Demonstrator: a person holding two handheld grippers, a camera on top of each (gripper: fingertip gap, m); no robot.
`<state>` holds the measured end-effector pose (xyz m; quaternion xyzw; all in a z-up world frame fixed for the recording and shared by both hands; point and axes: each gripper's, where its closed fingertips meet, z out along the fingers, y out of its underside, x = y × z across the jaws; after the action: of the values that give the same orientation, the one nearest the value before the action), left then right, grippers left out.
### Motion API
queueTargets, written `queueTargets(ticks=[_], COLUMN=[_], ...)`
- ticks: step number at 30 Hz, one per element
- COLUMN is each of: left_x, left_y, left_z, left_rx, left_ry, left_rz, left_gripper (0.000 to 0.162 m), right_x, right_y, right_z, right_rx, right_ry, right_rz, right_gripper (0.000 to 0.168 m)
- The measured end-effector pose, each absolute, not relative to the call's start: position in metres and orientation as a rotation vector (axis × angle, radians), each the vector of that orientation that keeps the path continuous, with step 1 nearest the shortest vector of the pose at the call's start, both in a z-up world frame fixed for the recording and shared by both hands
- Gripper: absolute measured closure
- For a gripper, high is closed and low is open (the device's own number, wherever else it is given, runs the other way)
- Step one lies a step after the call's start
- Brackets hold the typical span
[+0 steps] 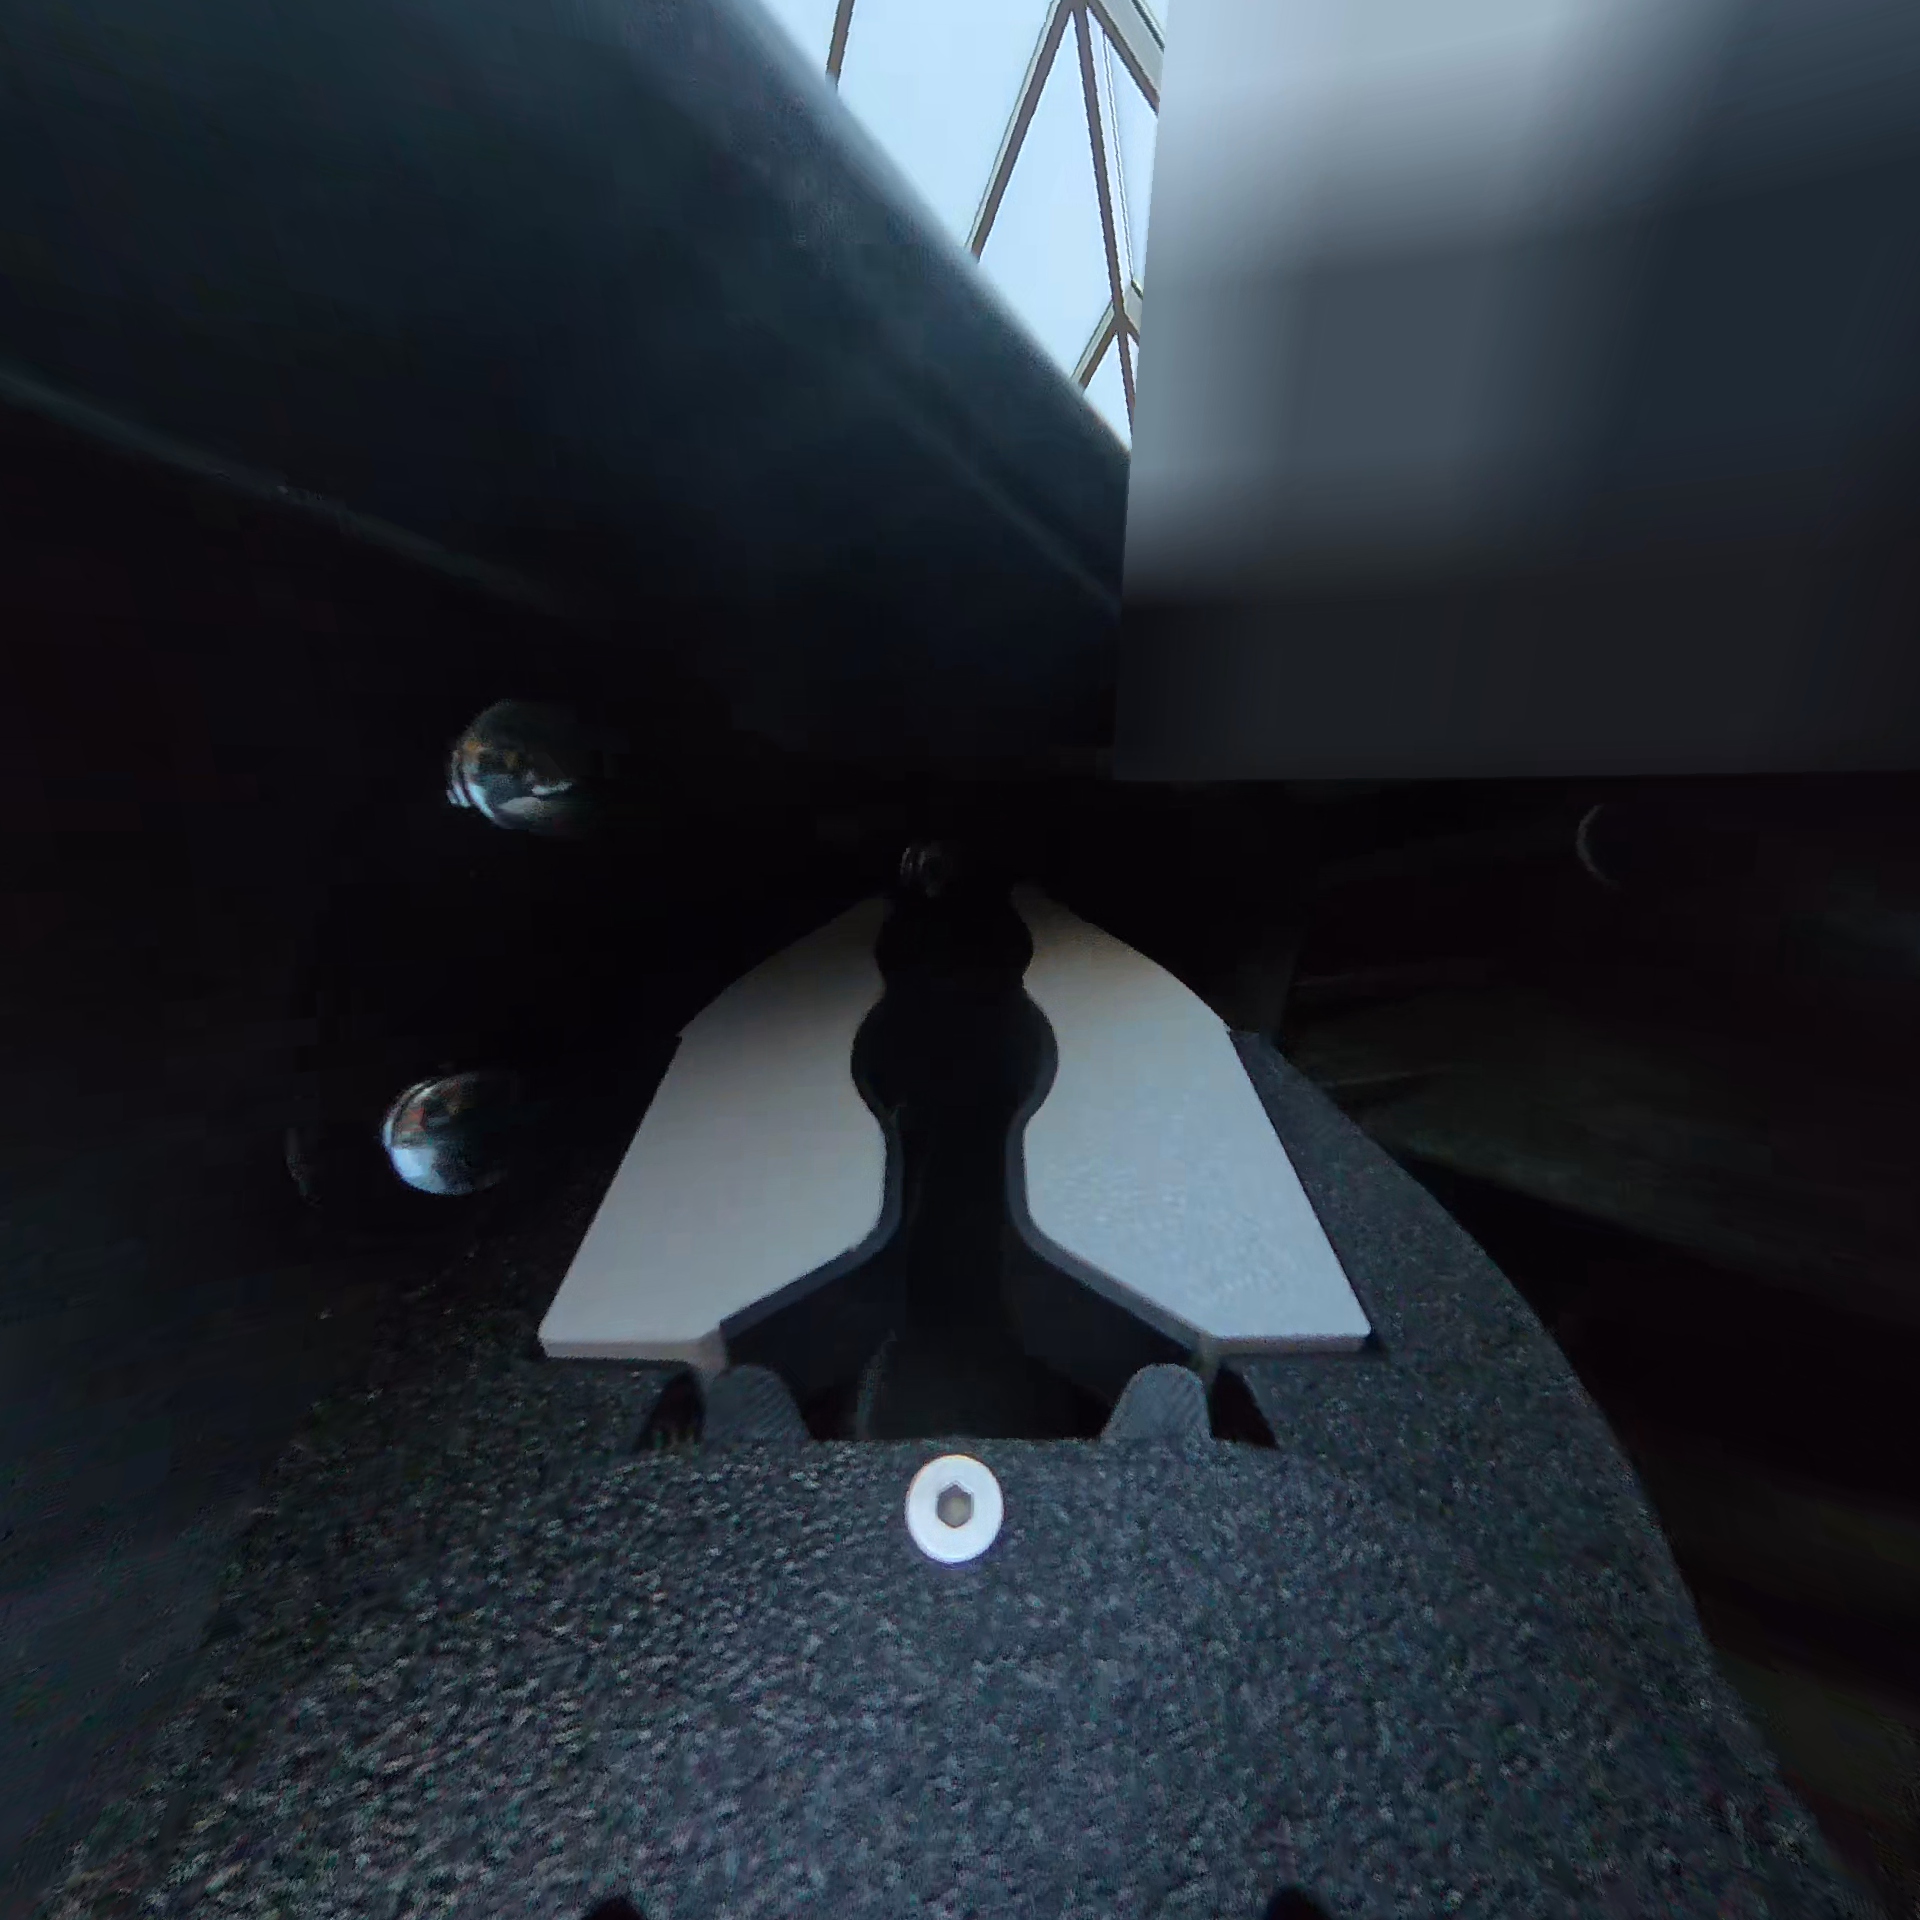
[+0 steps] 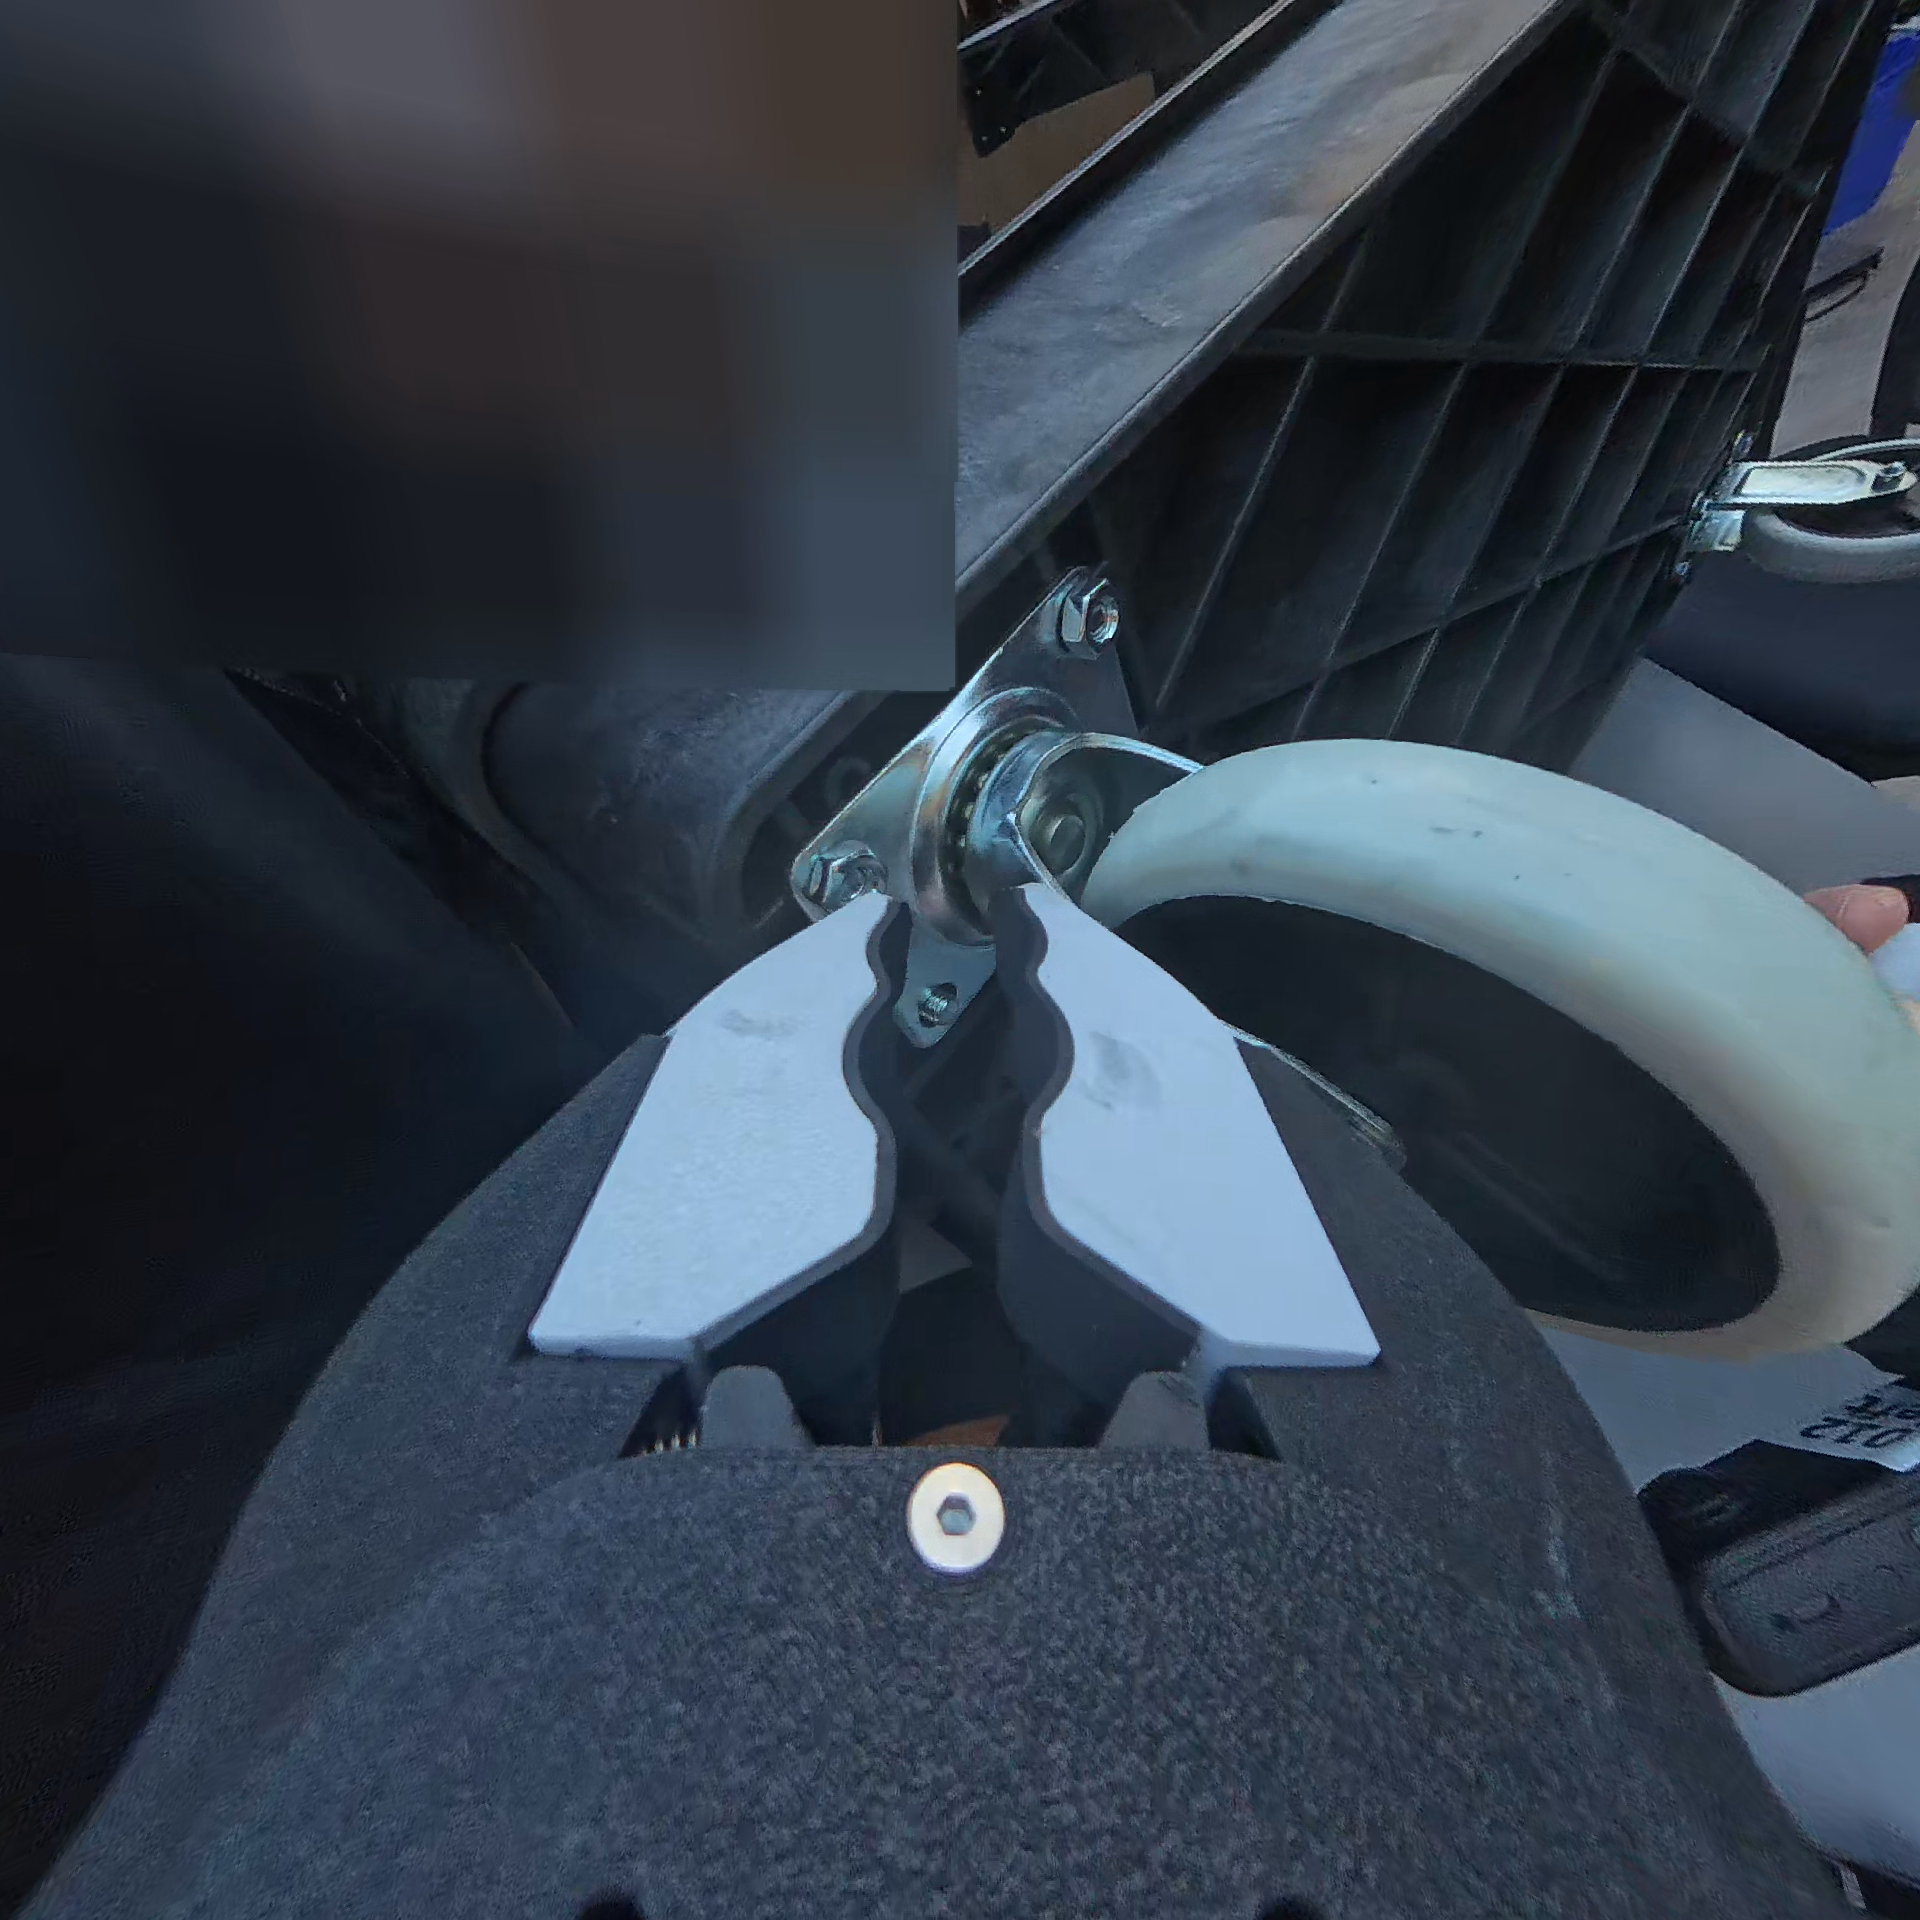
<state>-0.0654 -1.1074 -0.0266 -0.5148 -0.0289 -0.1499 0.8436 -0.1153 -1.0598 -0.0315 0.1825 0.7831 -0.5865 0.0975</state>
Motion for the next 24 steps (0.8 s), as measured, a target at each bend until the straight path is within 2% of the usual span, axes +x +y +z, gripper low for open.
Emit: queueTargets(ticks=[7,24], left_x=[-0.068,-0.071], left_y=[-1.098,-1.098], left_z=[-0.025,-0.02], left_rx=[-1.079,-1.088], left_ry=[-0.128,-0.184], left_rz=[-0.322,-0.23], left_gripper=[0.153,0.152], right_x=[-0.115,-0.103], right_y=[-1.062,-1.045], right_z=[-0.031,-0.029], right_rx=[0.559,0.607], right_ry=[2.33,2.408], right_rz=[-1.751,-1.792], right_gripper=[0.148,0.15])
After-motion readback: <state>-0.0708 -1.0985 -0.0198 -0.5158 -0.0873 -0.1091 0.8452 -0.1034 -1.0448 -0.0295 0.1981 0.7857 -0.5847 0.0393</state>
